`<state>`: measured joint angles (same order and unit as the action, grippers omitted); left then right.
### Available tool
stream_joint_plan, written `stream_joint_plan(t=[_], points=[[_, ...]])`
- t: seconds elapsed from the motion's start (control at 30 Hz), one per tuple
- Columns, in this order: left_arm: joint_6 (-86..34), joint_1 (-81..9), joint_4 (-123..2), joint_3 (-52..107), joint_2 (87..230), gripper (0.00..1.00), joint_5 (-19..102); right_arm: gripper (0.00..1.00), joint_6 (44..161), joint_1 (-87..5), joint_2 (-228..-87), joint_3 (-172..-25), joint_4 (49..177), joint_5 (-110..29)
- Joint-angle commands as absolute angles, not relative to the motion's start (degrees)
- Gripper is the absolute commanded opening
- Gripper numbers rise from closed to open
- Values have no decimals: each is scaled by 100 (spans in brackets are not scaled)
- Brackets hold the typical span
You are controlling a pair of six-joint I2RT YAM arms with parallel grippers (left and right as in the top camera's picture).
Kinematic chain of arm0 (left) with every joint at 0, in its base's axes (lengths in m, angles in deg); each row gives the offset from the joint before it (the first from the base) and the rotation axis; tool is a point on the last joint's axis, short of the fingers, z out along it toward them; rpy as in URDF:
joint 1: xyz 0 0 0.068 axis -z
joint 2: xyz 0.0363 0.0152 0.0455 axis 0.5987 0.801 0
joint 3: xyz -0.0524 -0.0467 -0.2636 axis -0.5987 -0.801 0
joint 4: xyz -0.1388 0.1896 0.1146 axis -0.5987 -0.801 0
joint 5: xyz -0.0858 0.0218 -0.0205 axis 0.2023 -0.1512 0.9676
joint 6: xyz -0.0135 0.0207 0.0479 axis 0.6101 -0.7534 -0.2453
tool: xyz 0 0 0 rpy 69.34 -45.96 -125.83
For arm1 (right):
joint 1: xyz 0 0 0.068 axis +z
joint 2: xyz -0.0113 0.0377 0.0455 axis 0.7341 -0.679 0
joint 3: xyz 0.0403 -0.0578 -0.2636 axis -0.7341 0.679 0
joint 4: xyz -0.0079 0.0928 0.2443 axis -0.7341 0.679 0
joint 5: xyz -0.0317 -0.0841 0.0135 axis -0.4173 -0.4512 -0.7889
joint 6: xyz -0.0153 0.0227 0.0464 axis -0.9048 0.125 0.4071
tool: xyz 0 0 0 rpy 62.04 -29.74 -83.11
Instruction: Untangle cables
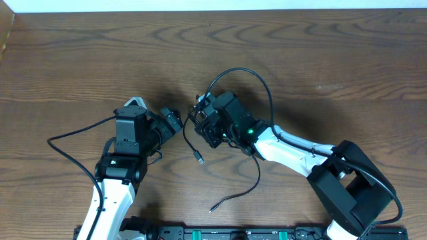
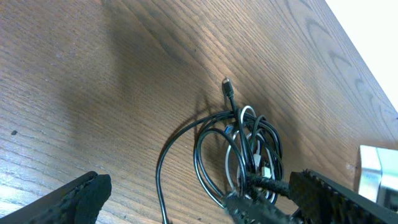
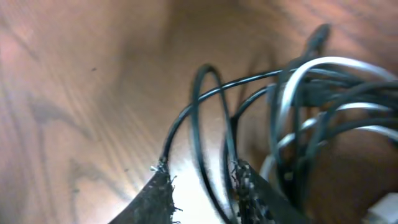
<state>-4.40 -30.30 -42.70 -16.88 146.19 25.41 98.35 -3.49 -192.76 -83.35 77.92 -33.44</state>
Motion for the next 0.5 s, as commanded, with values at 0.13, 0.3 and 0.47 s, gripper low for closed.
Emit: stream_joint_plan(t=[0.13, 0.3, 0.47], points=[[-519, -3049, -4285, -1647, 14606, 98, 2463, 21, 9826, -524, -19259, -8331, 7757, -3191], [-519, -3049, -4285, -1647, 14606, 98, 2465, 22, 9824, -812, -18784, -8331, 8356, -3089], [-519, -3049, -4285, -1647, 14606, 98, 2463, 27, 9796, -1063, -18225, -8331, 8747, -2881]])
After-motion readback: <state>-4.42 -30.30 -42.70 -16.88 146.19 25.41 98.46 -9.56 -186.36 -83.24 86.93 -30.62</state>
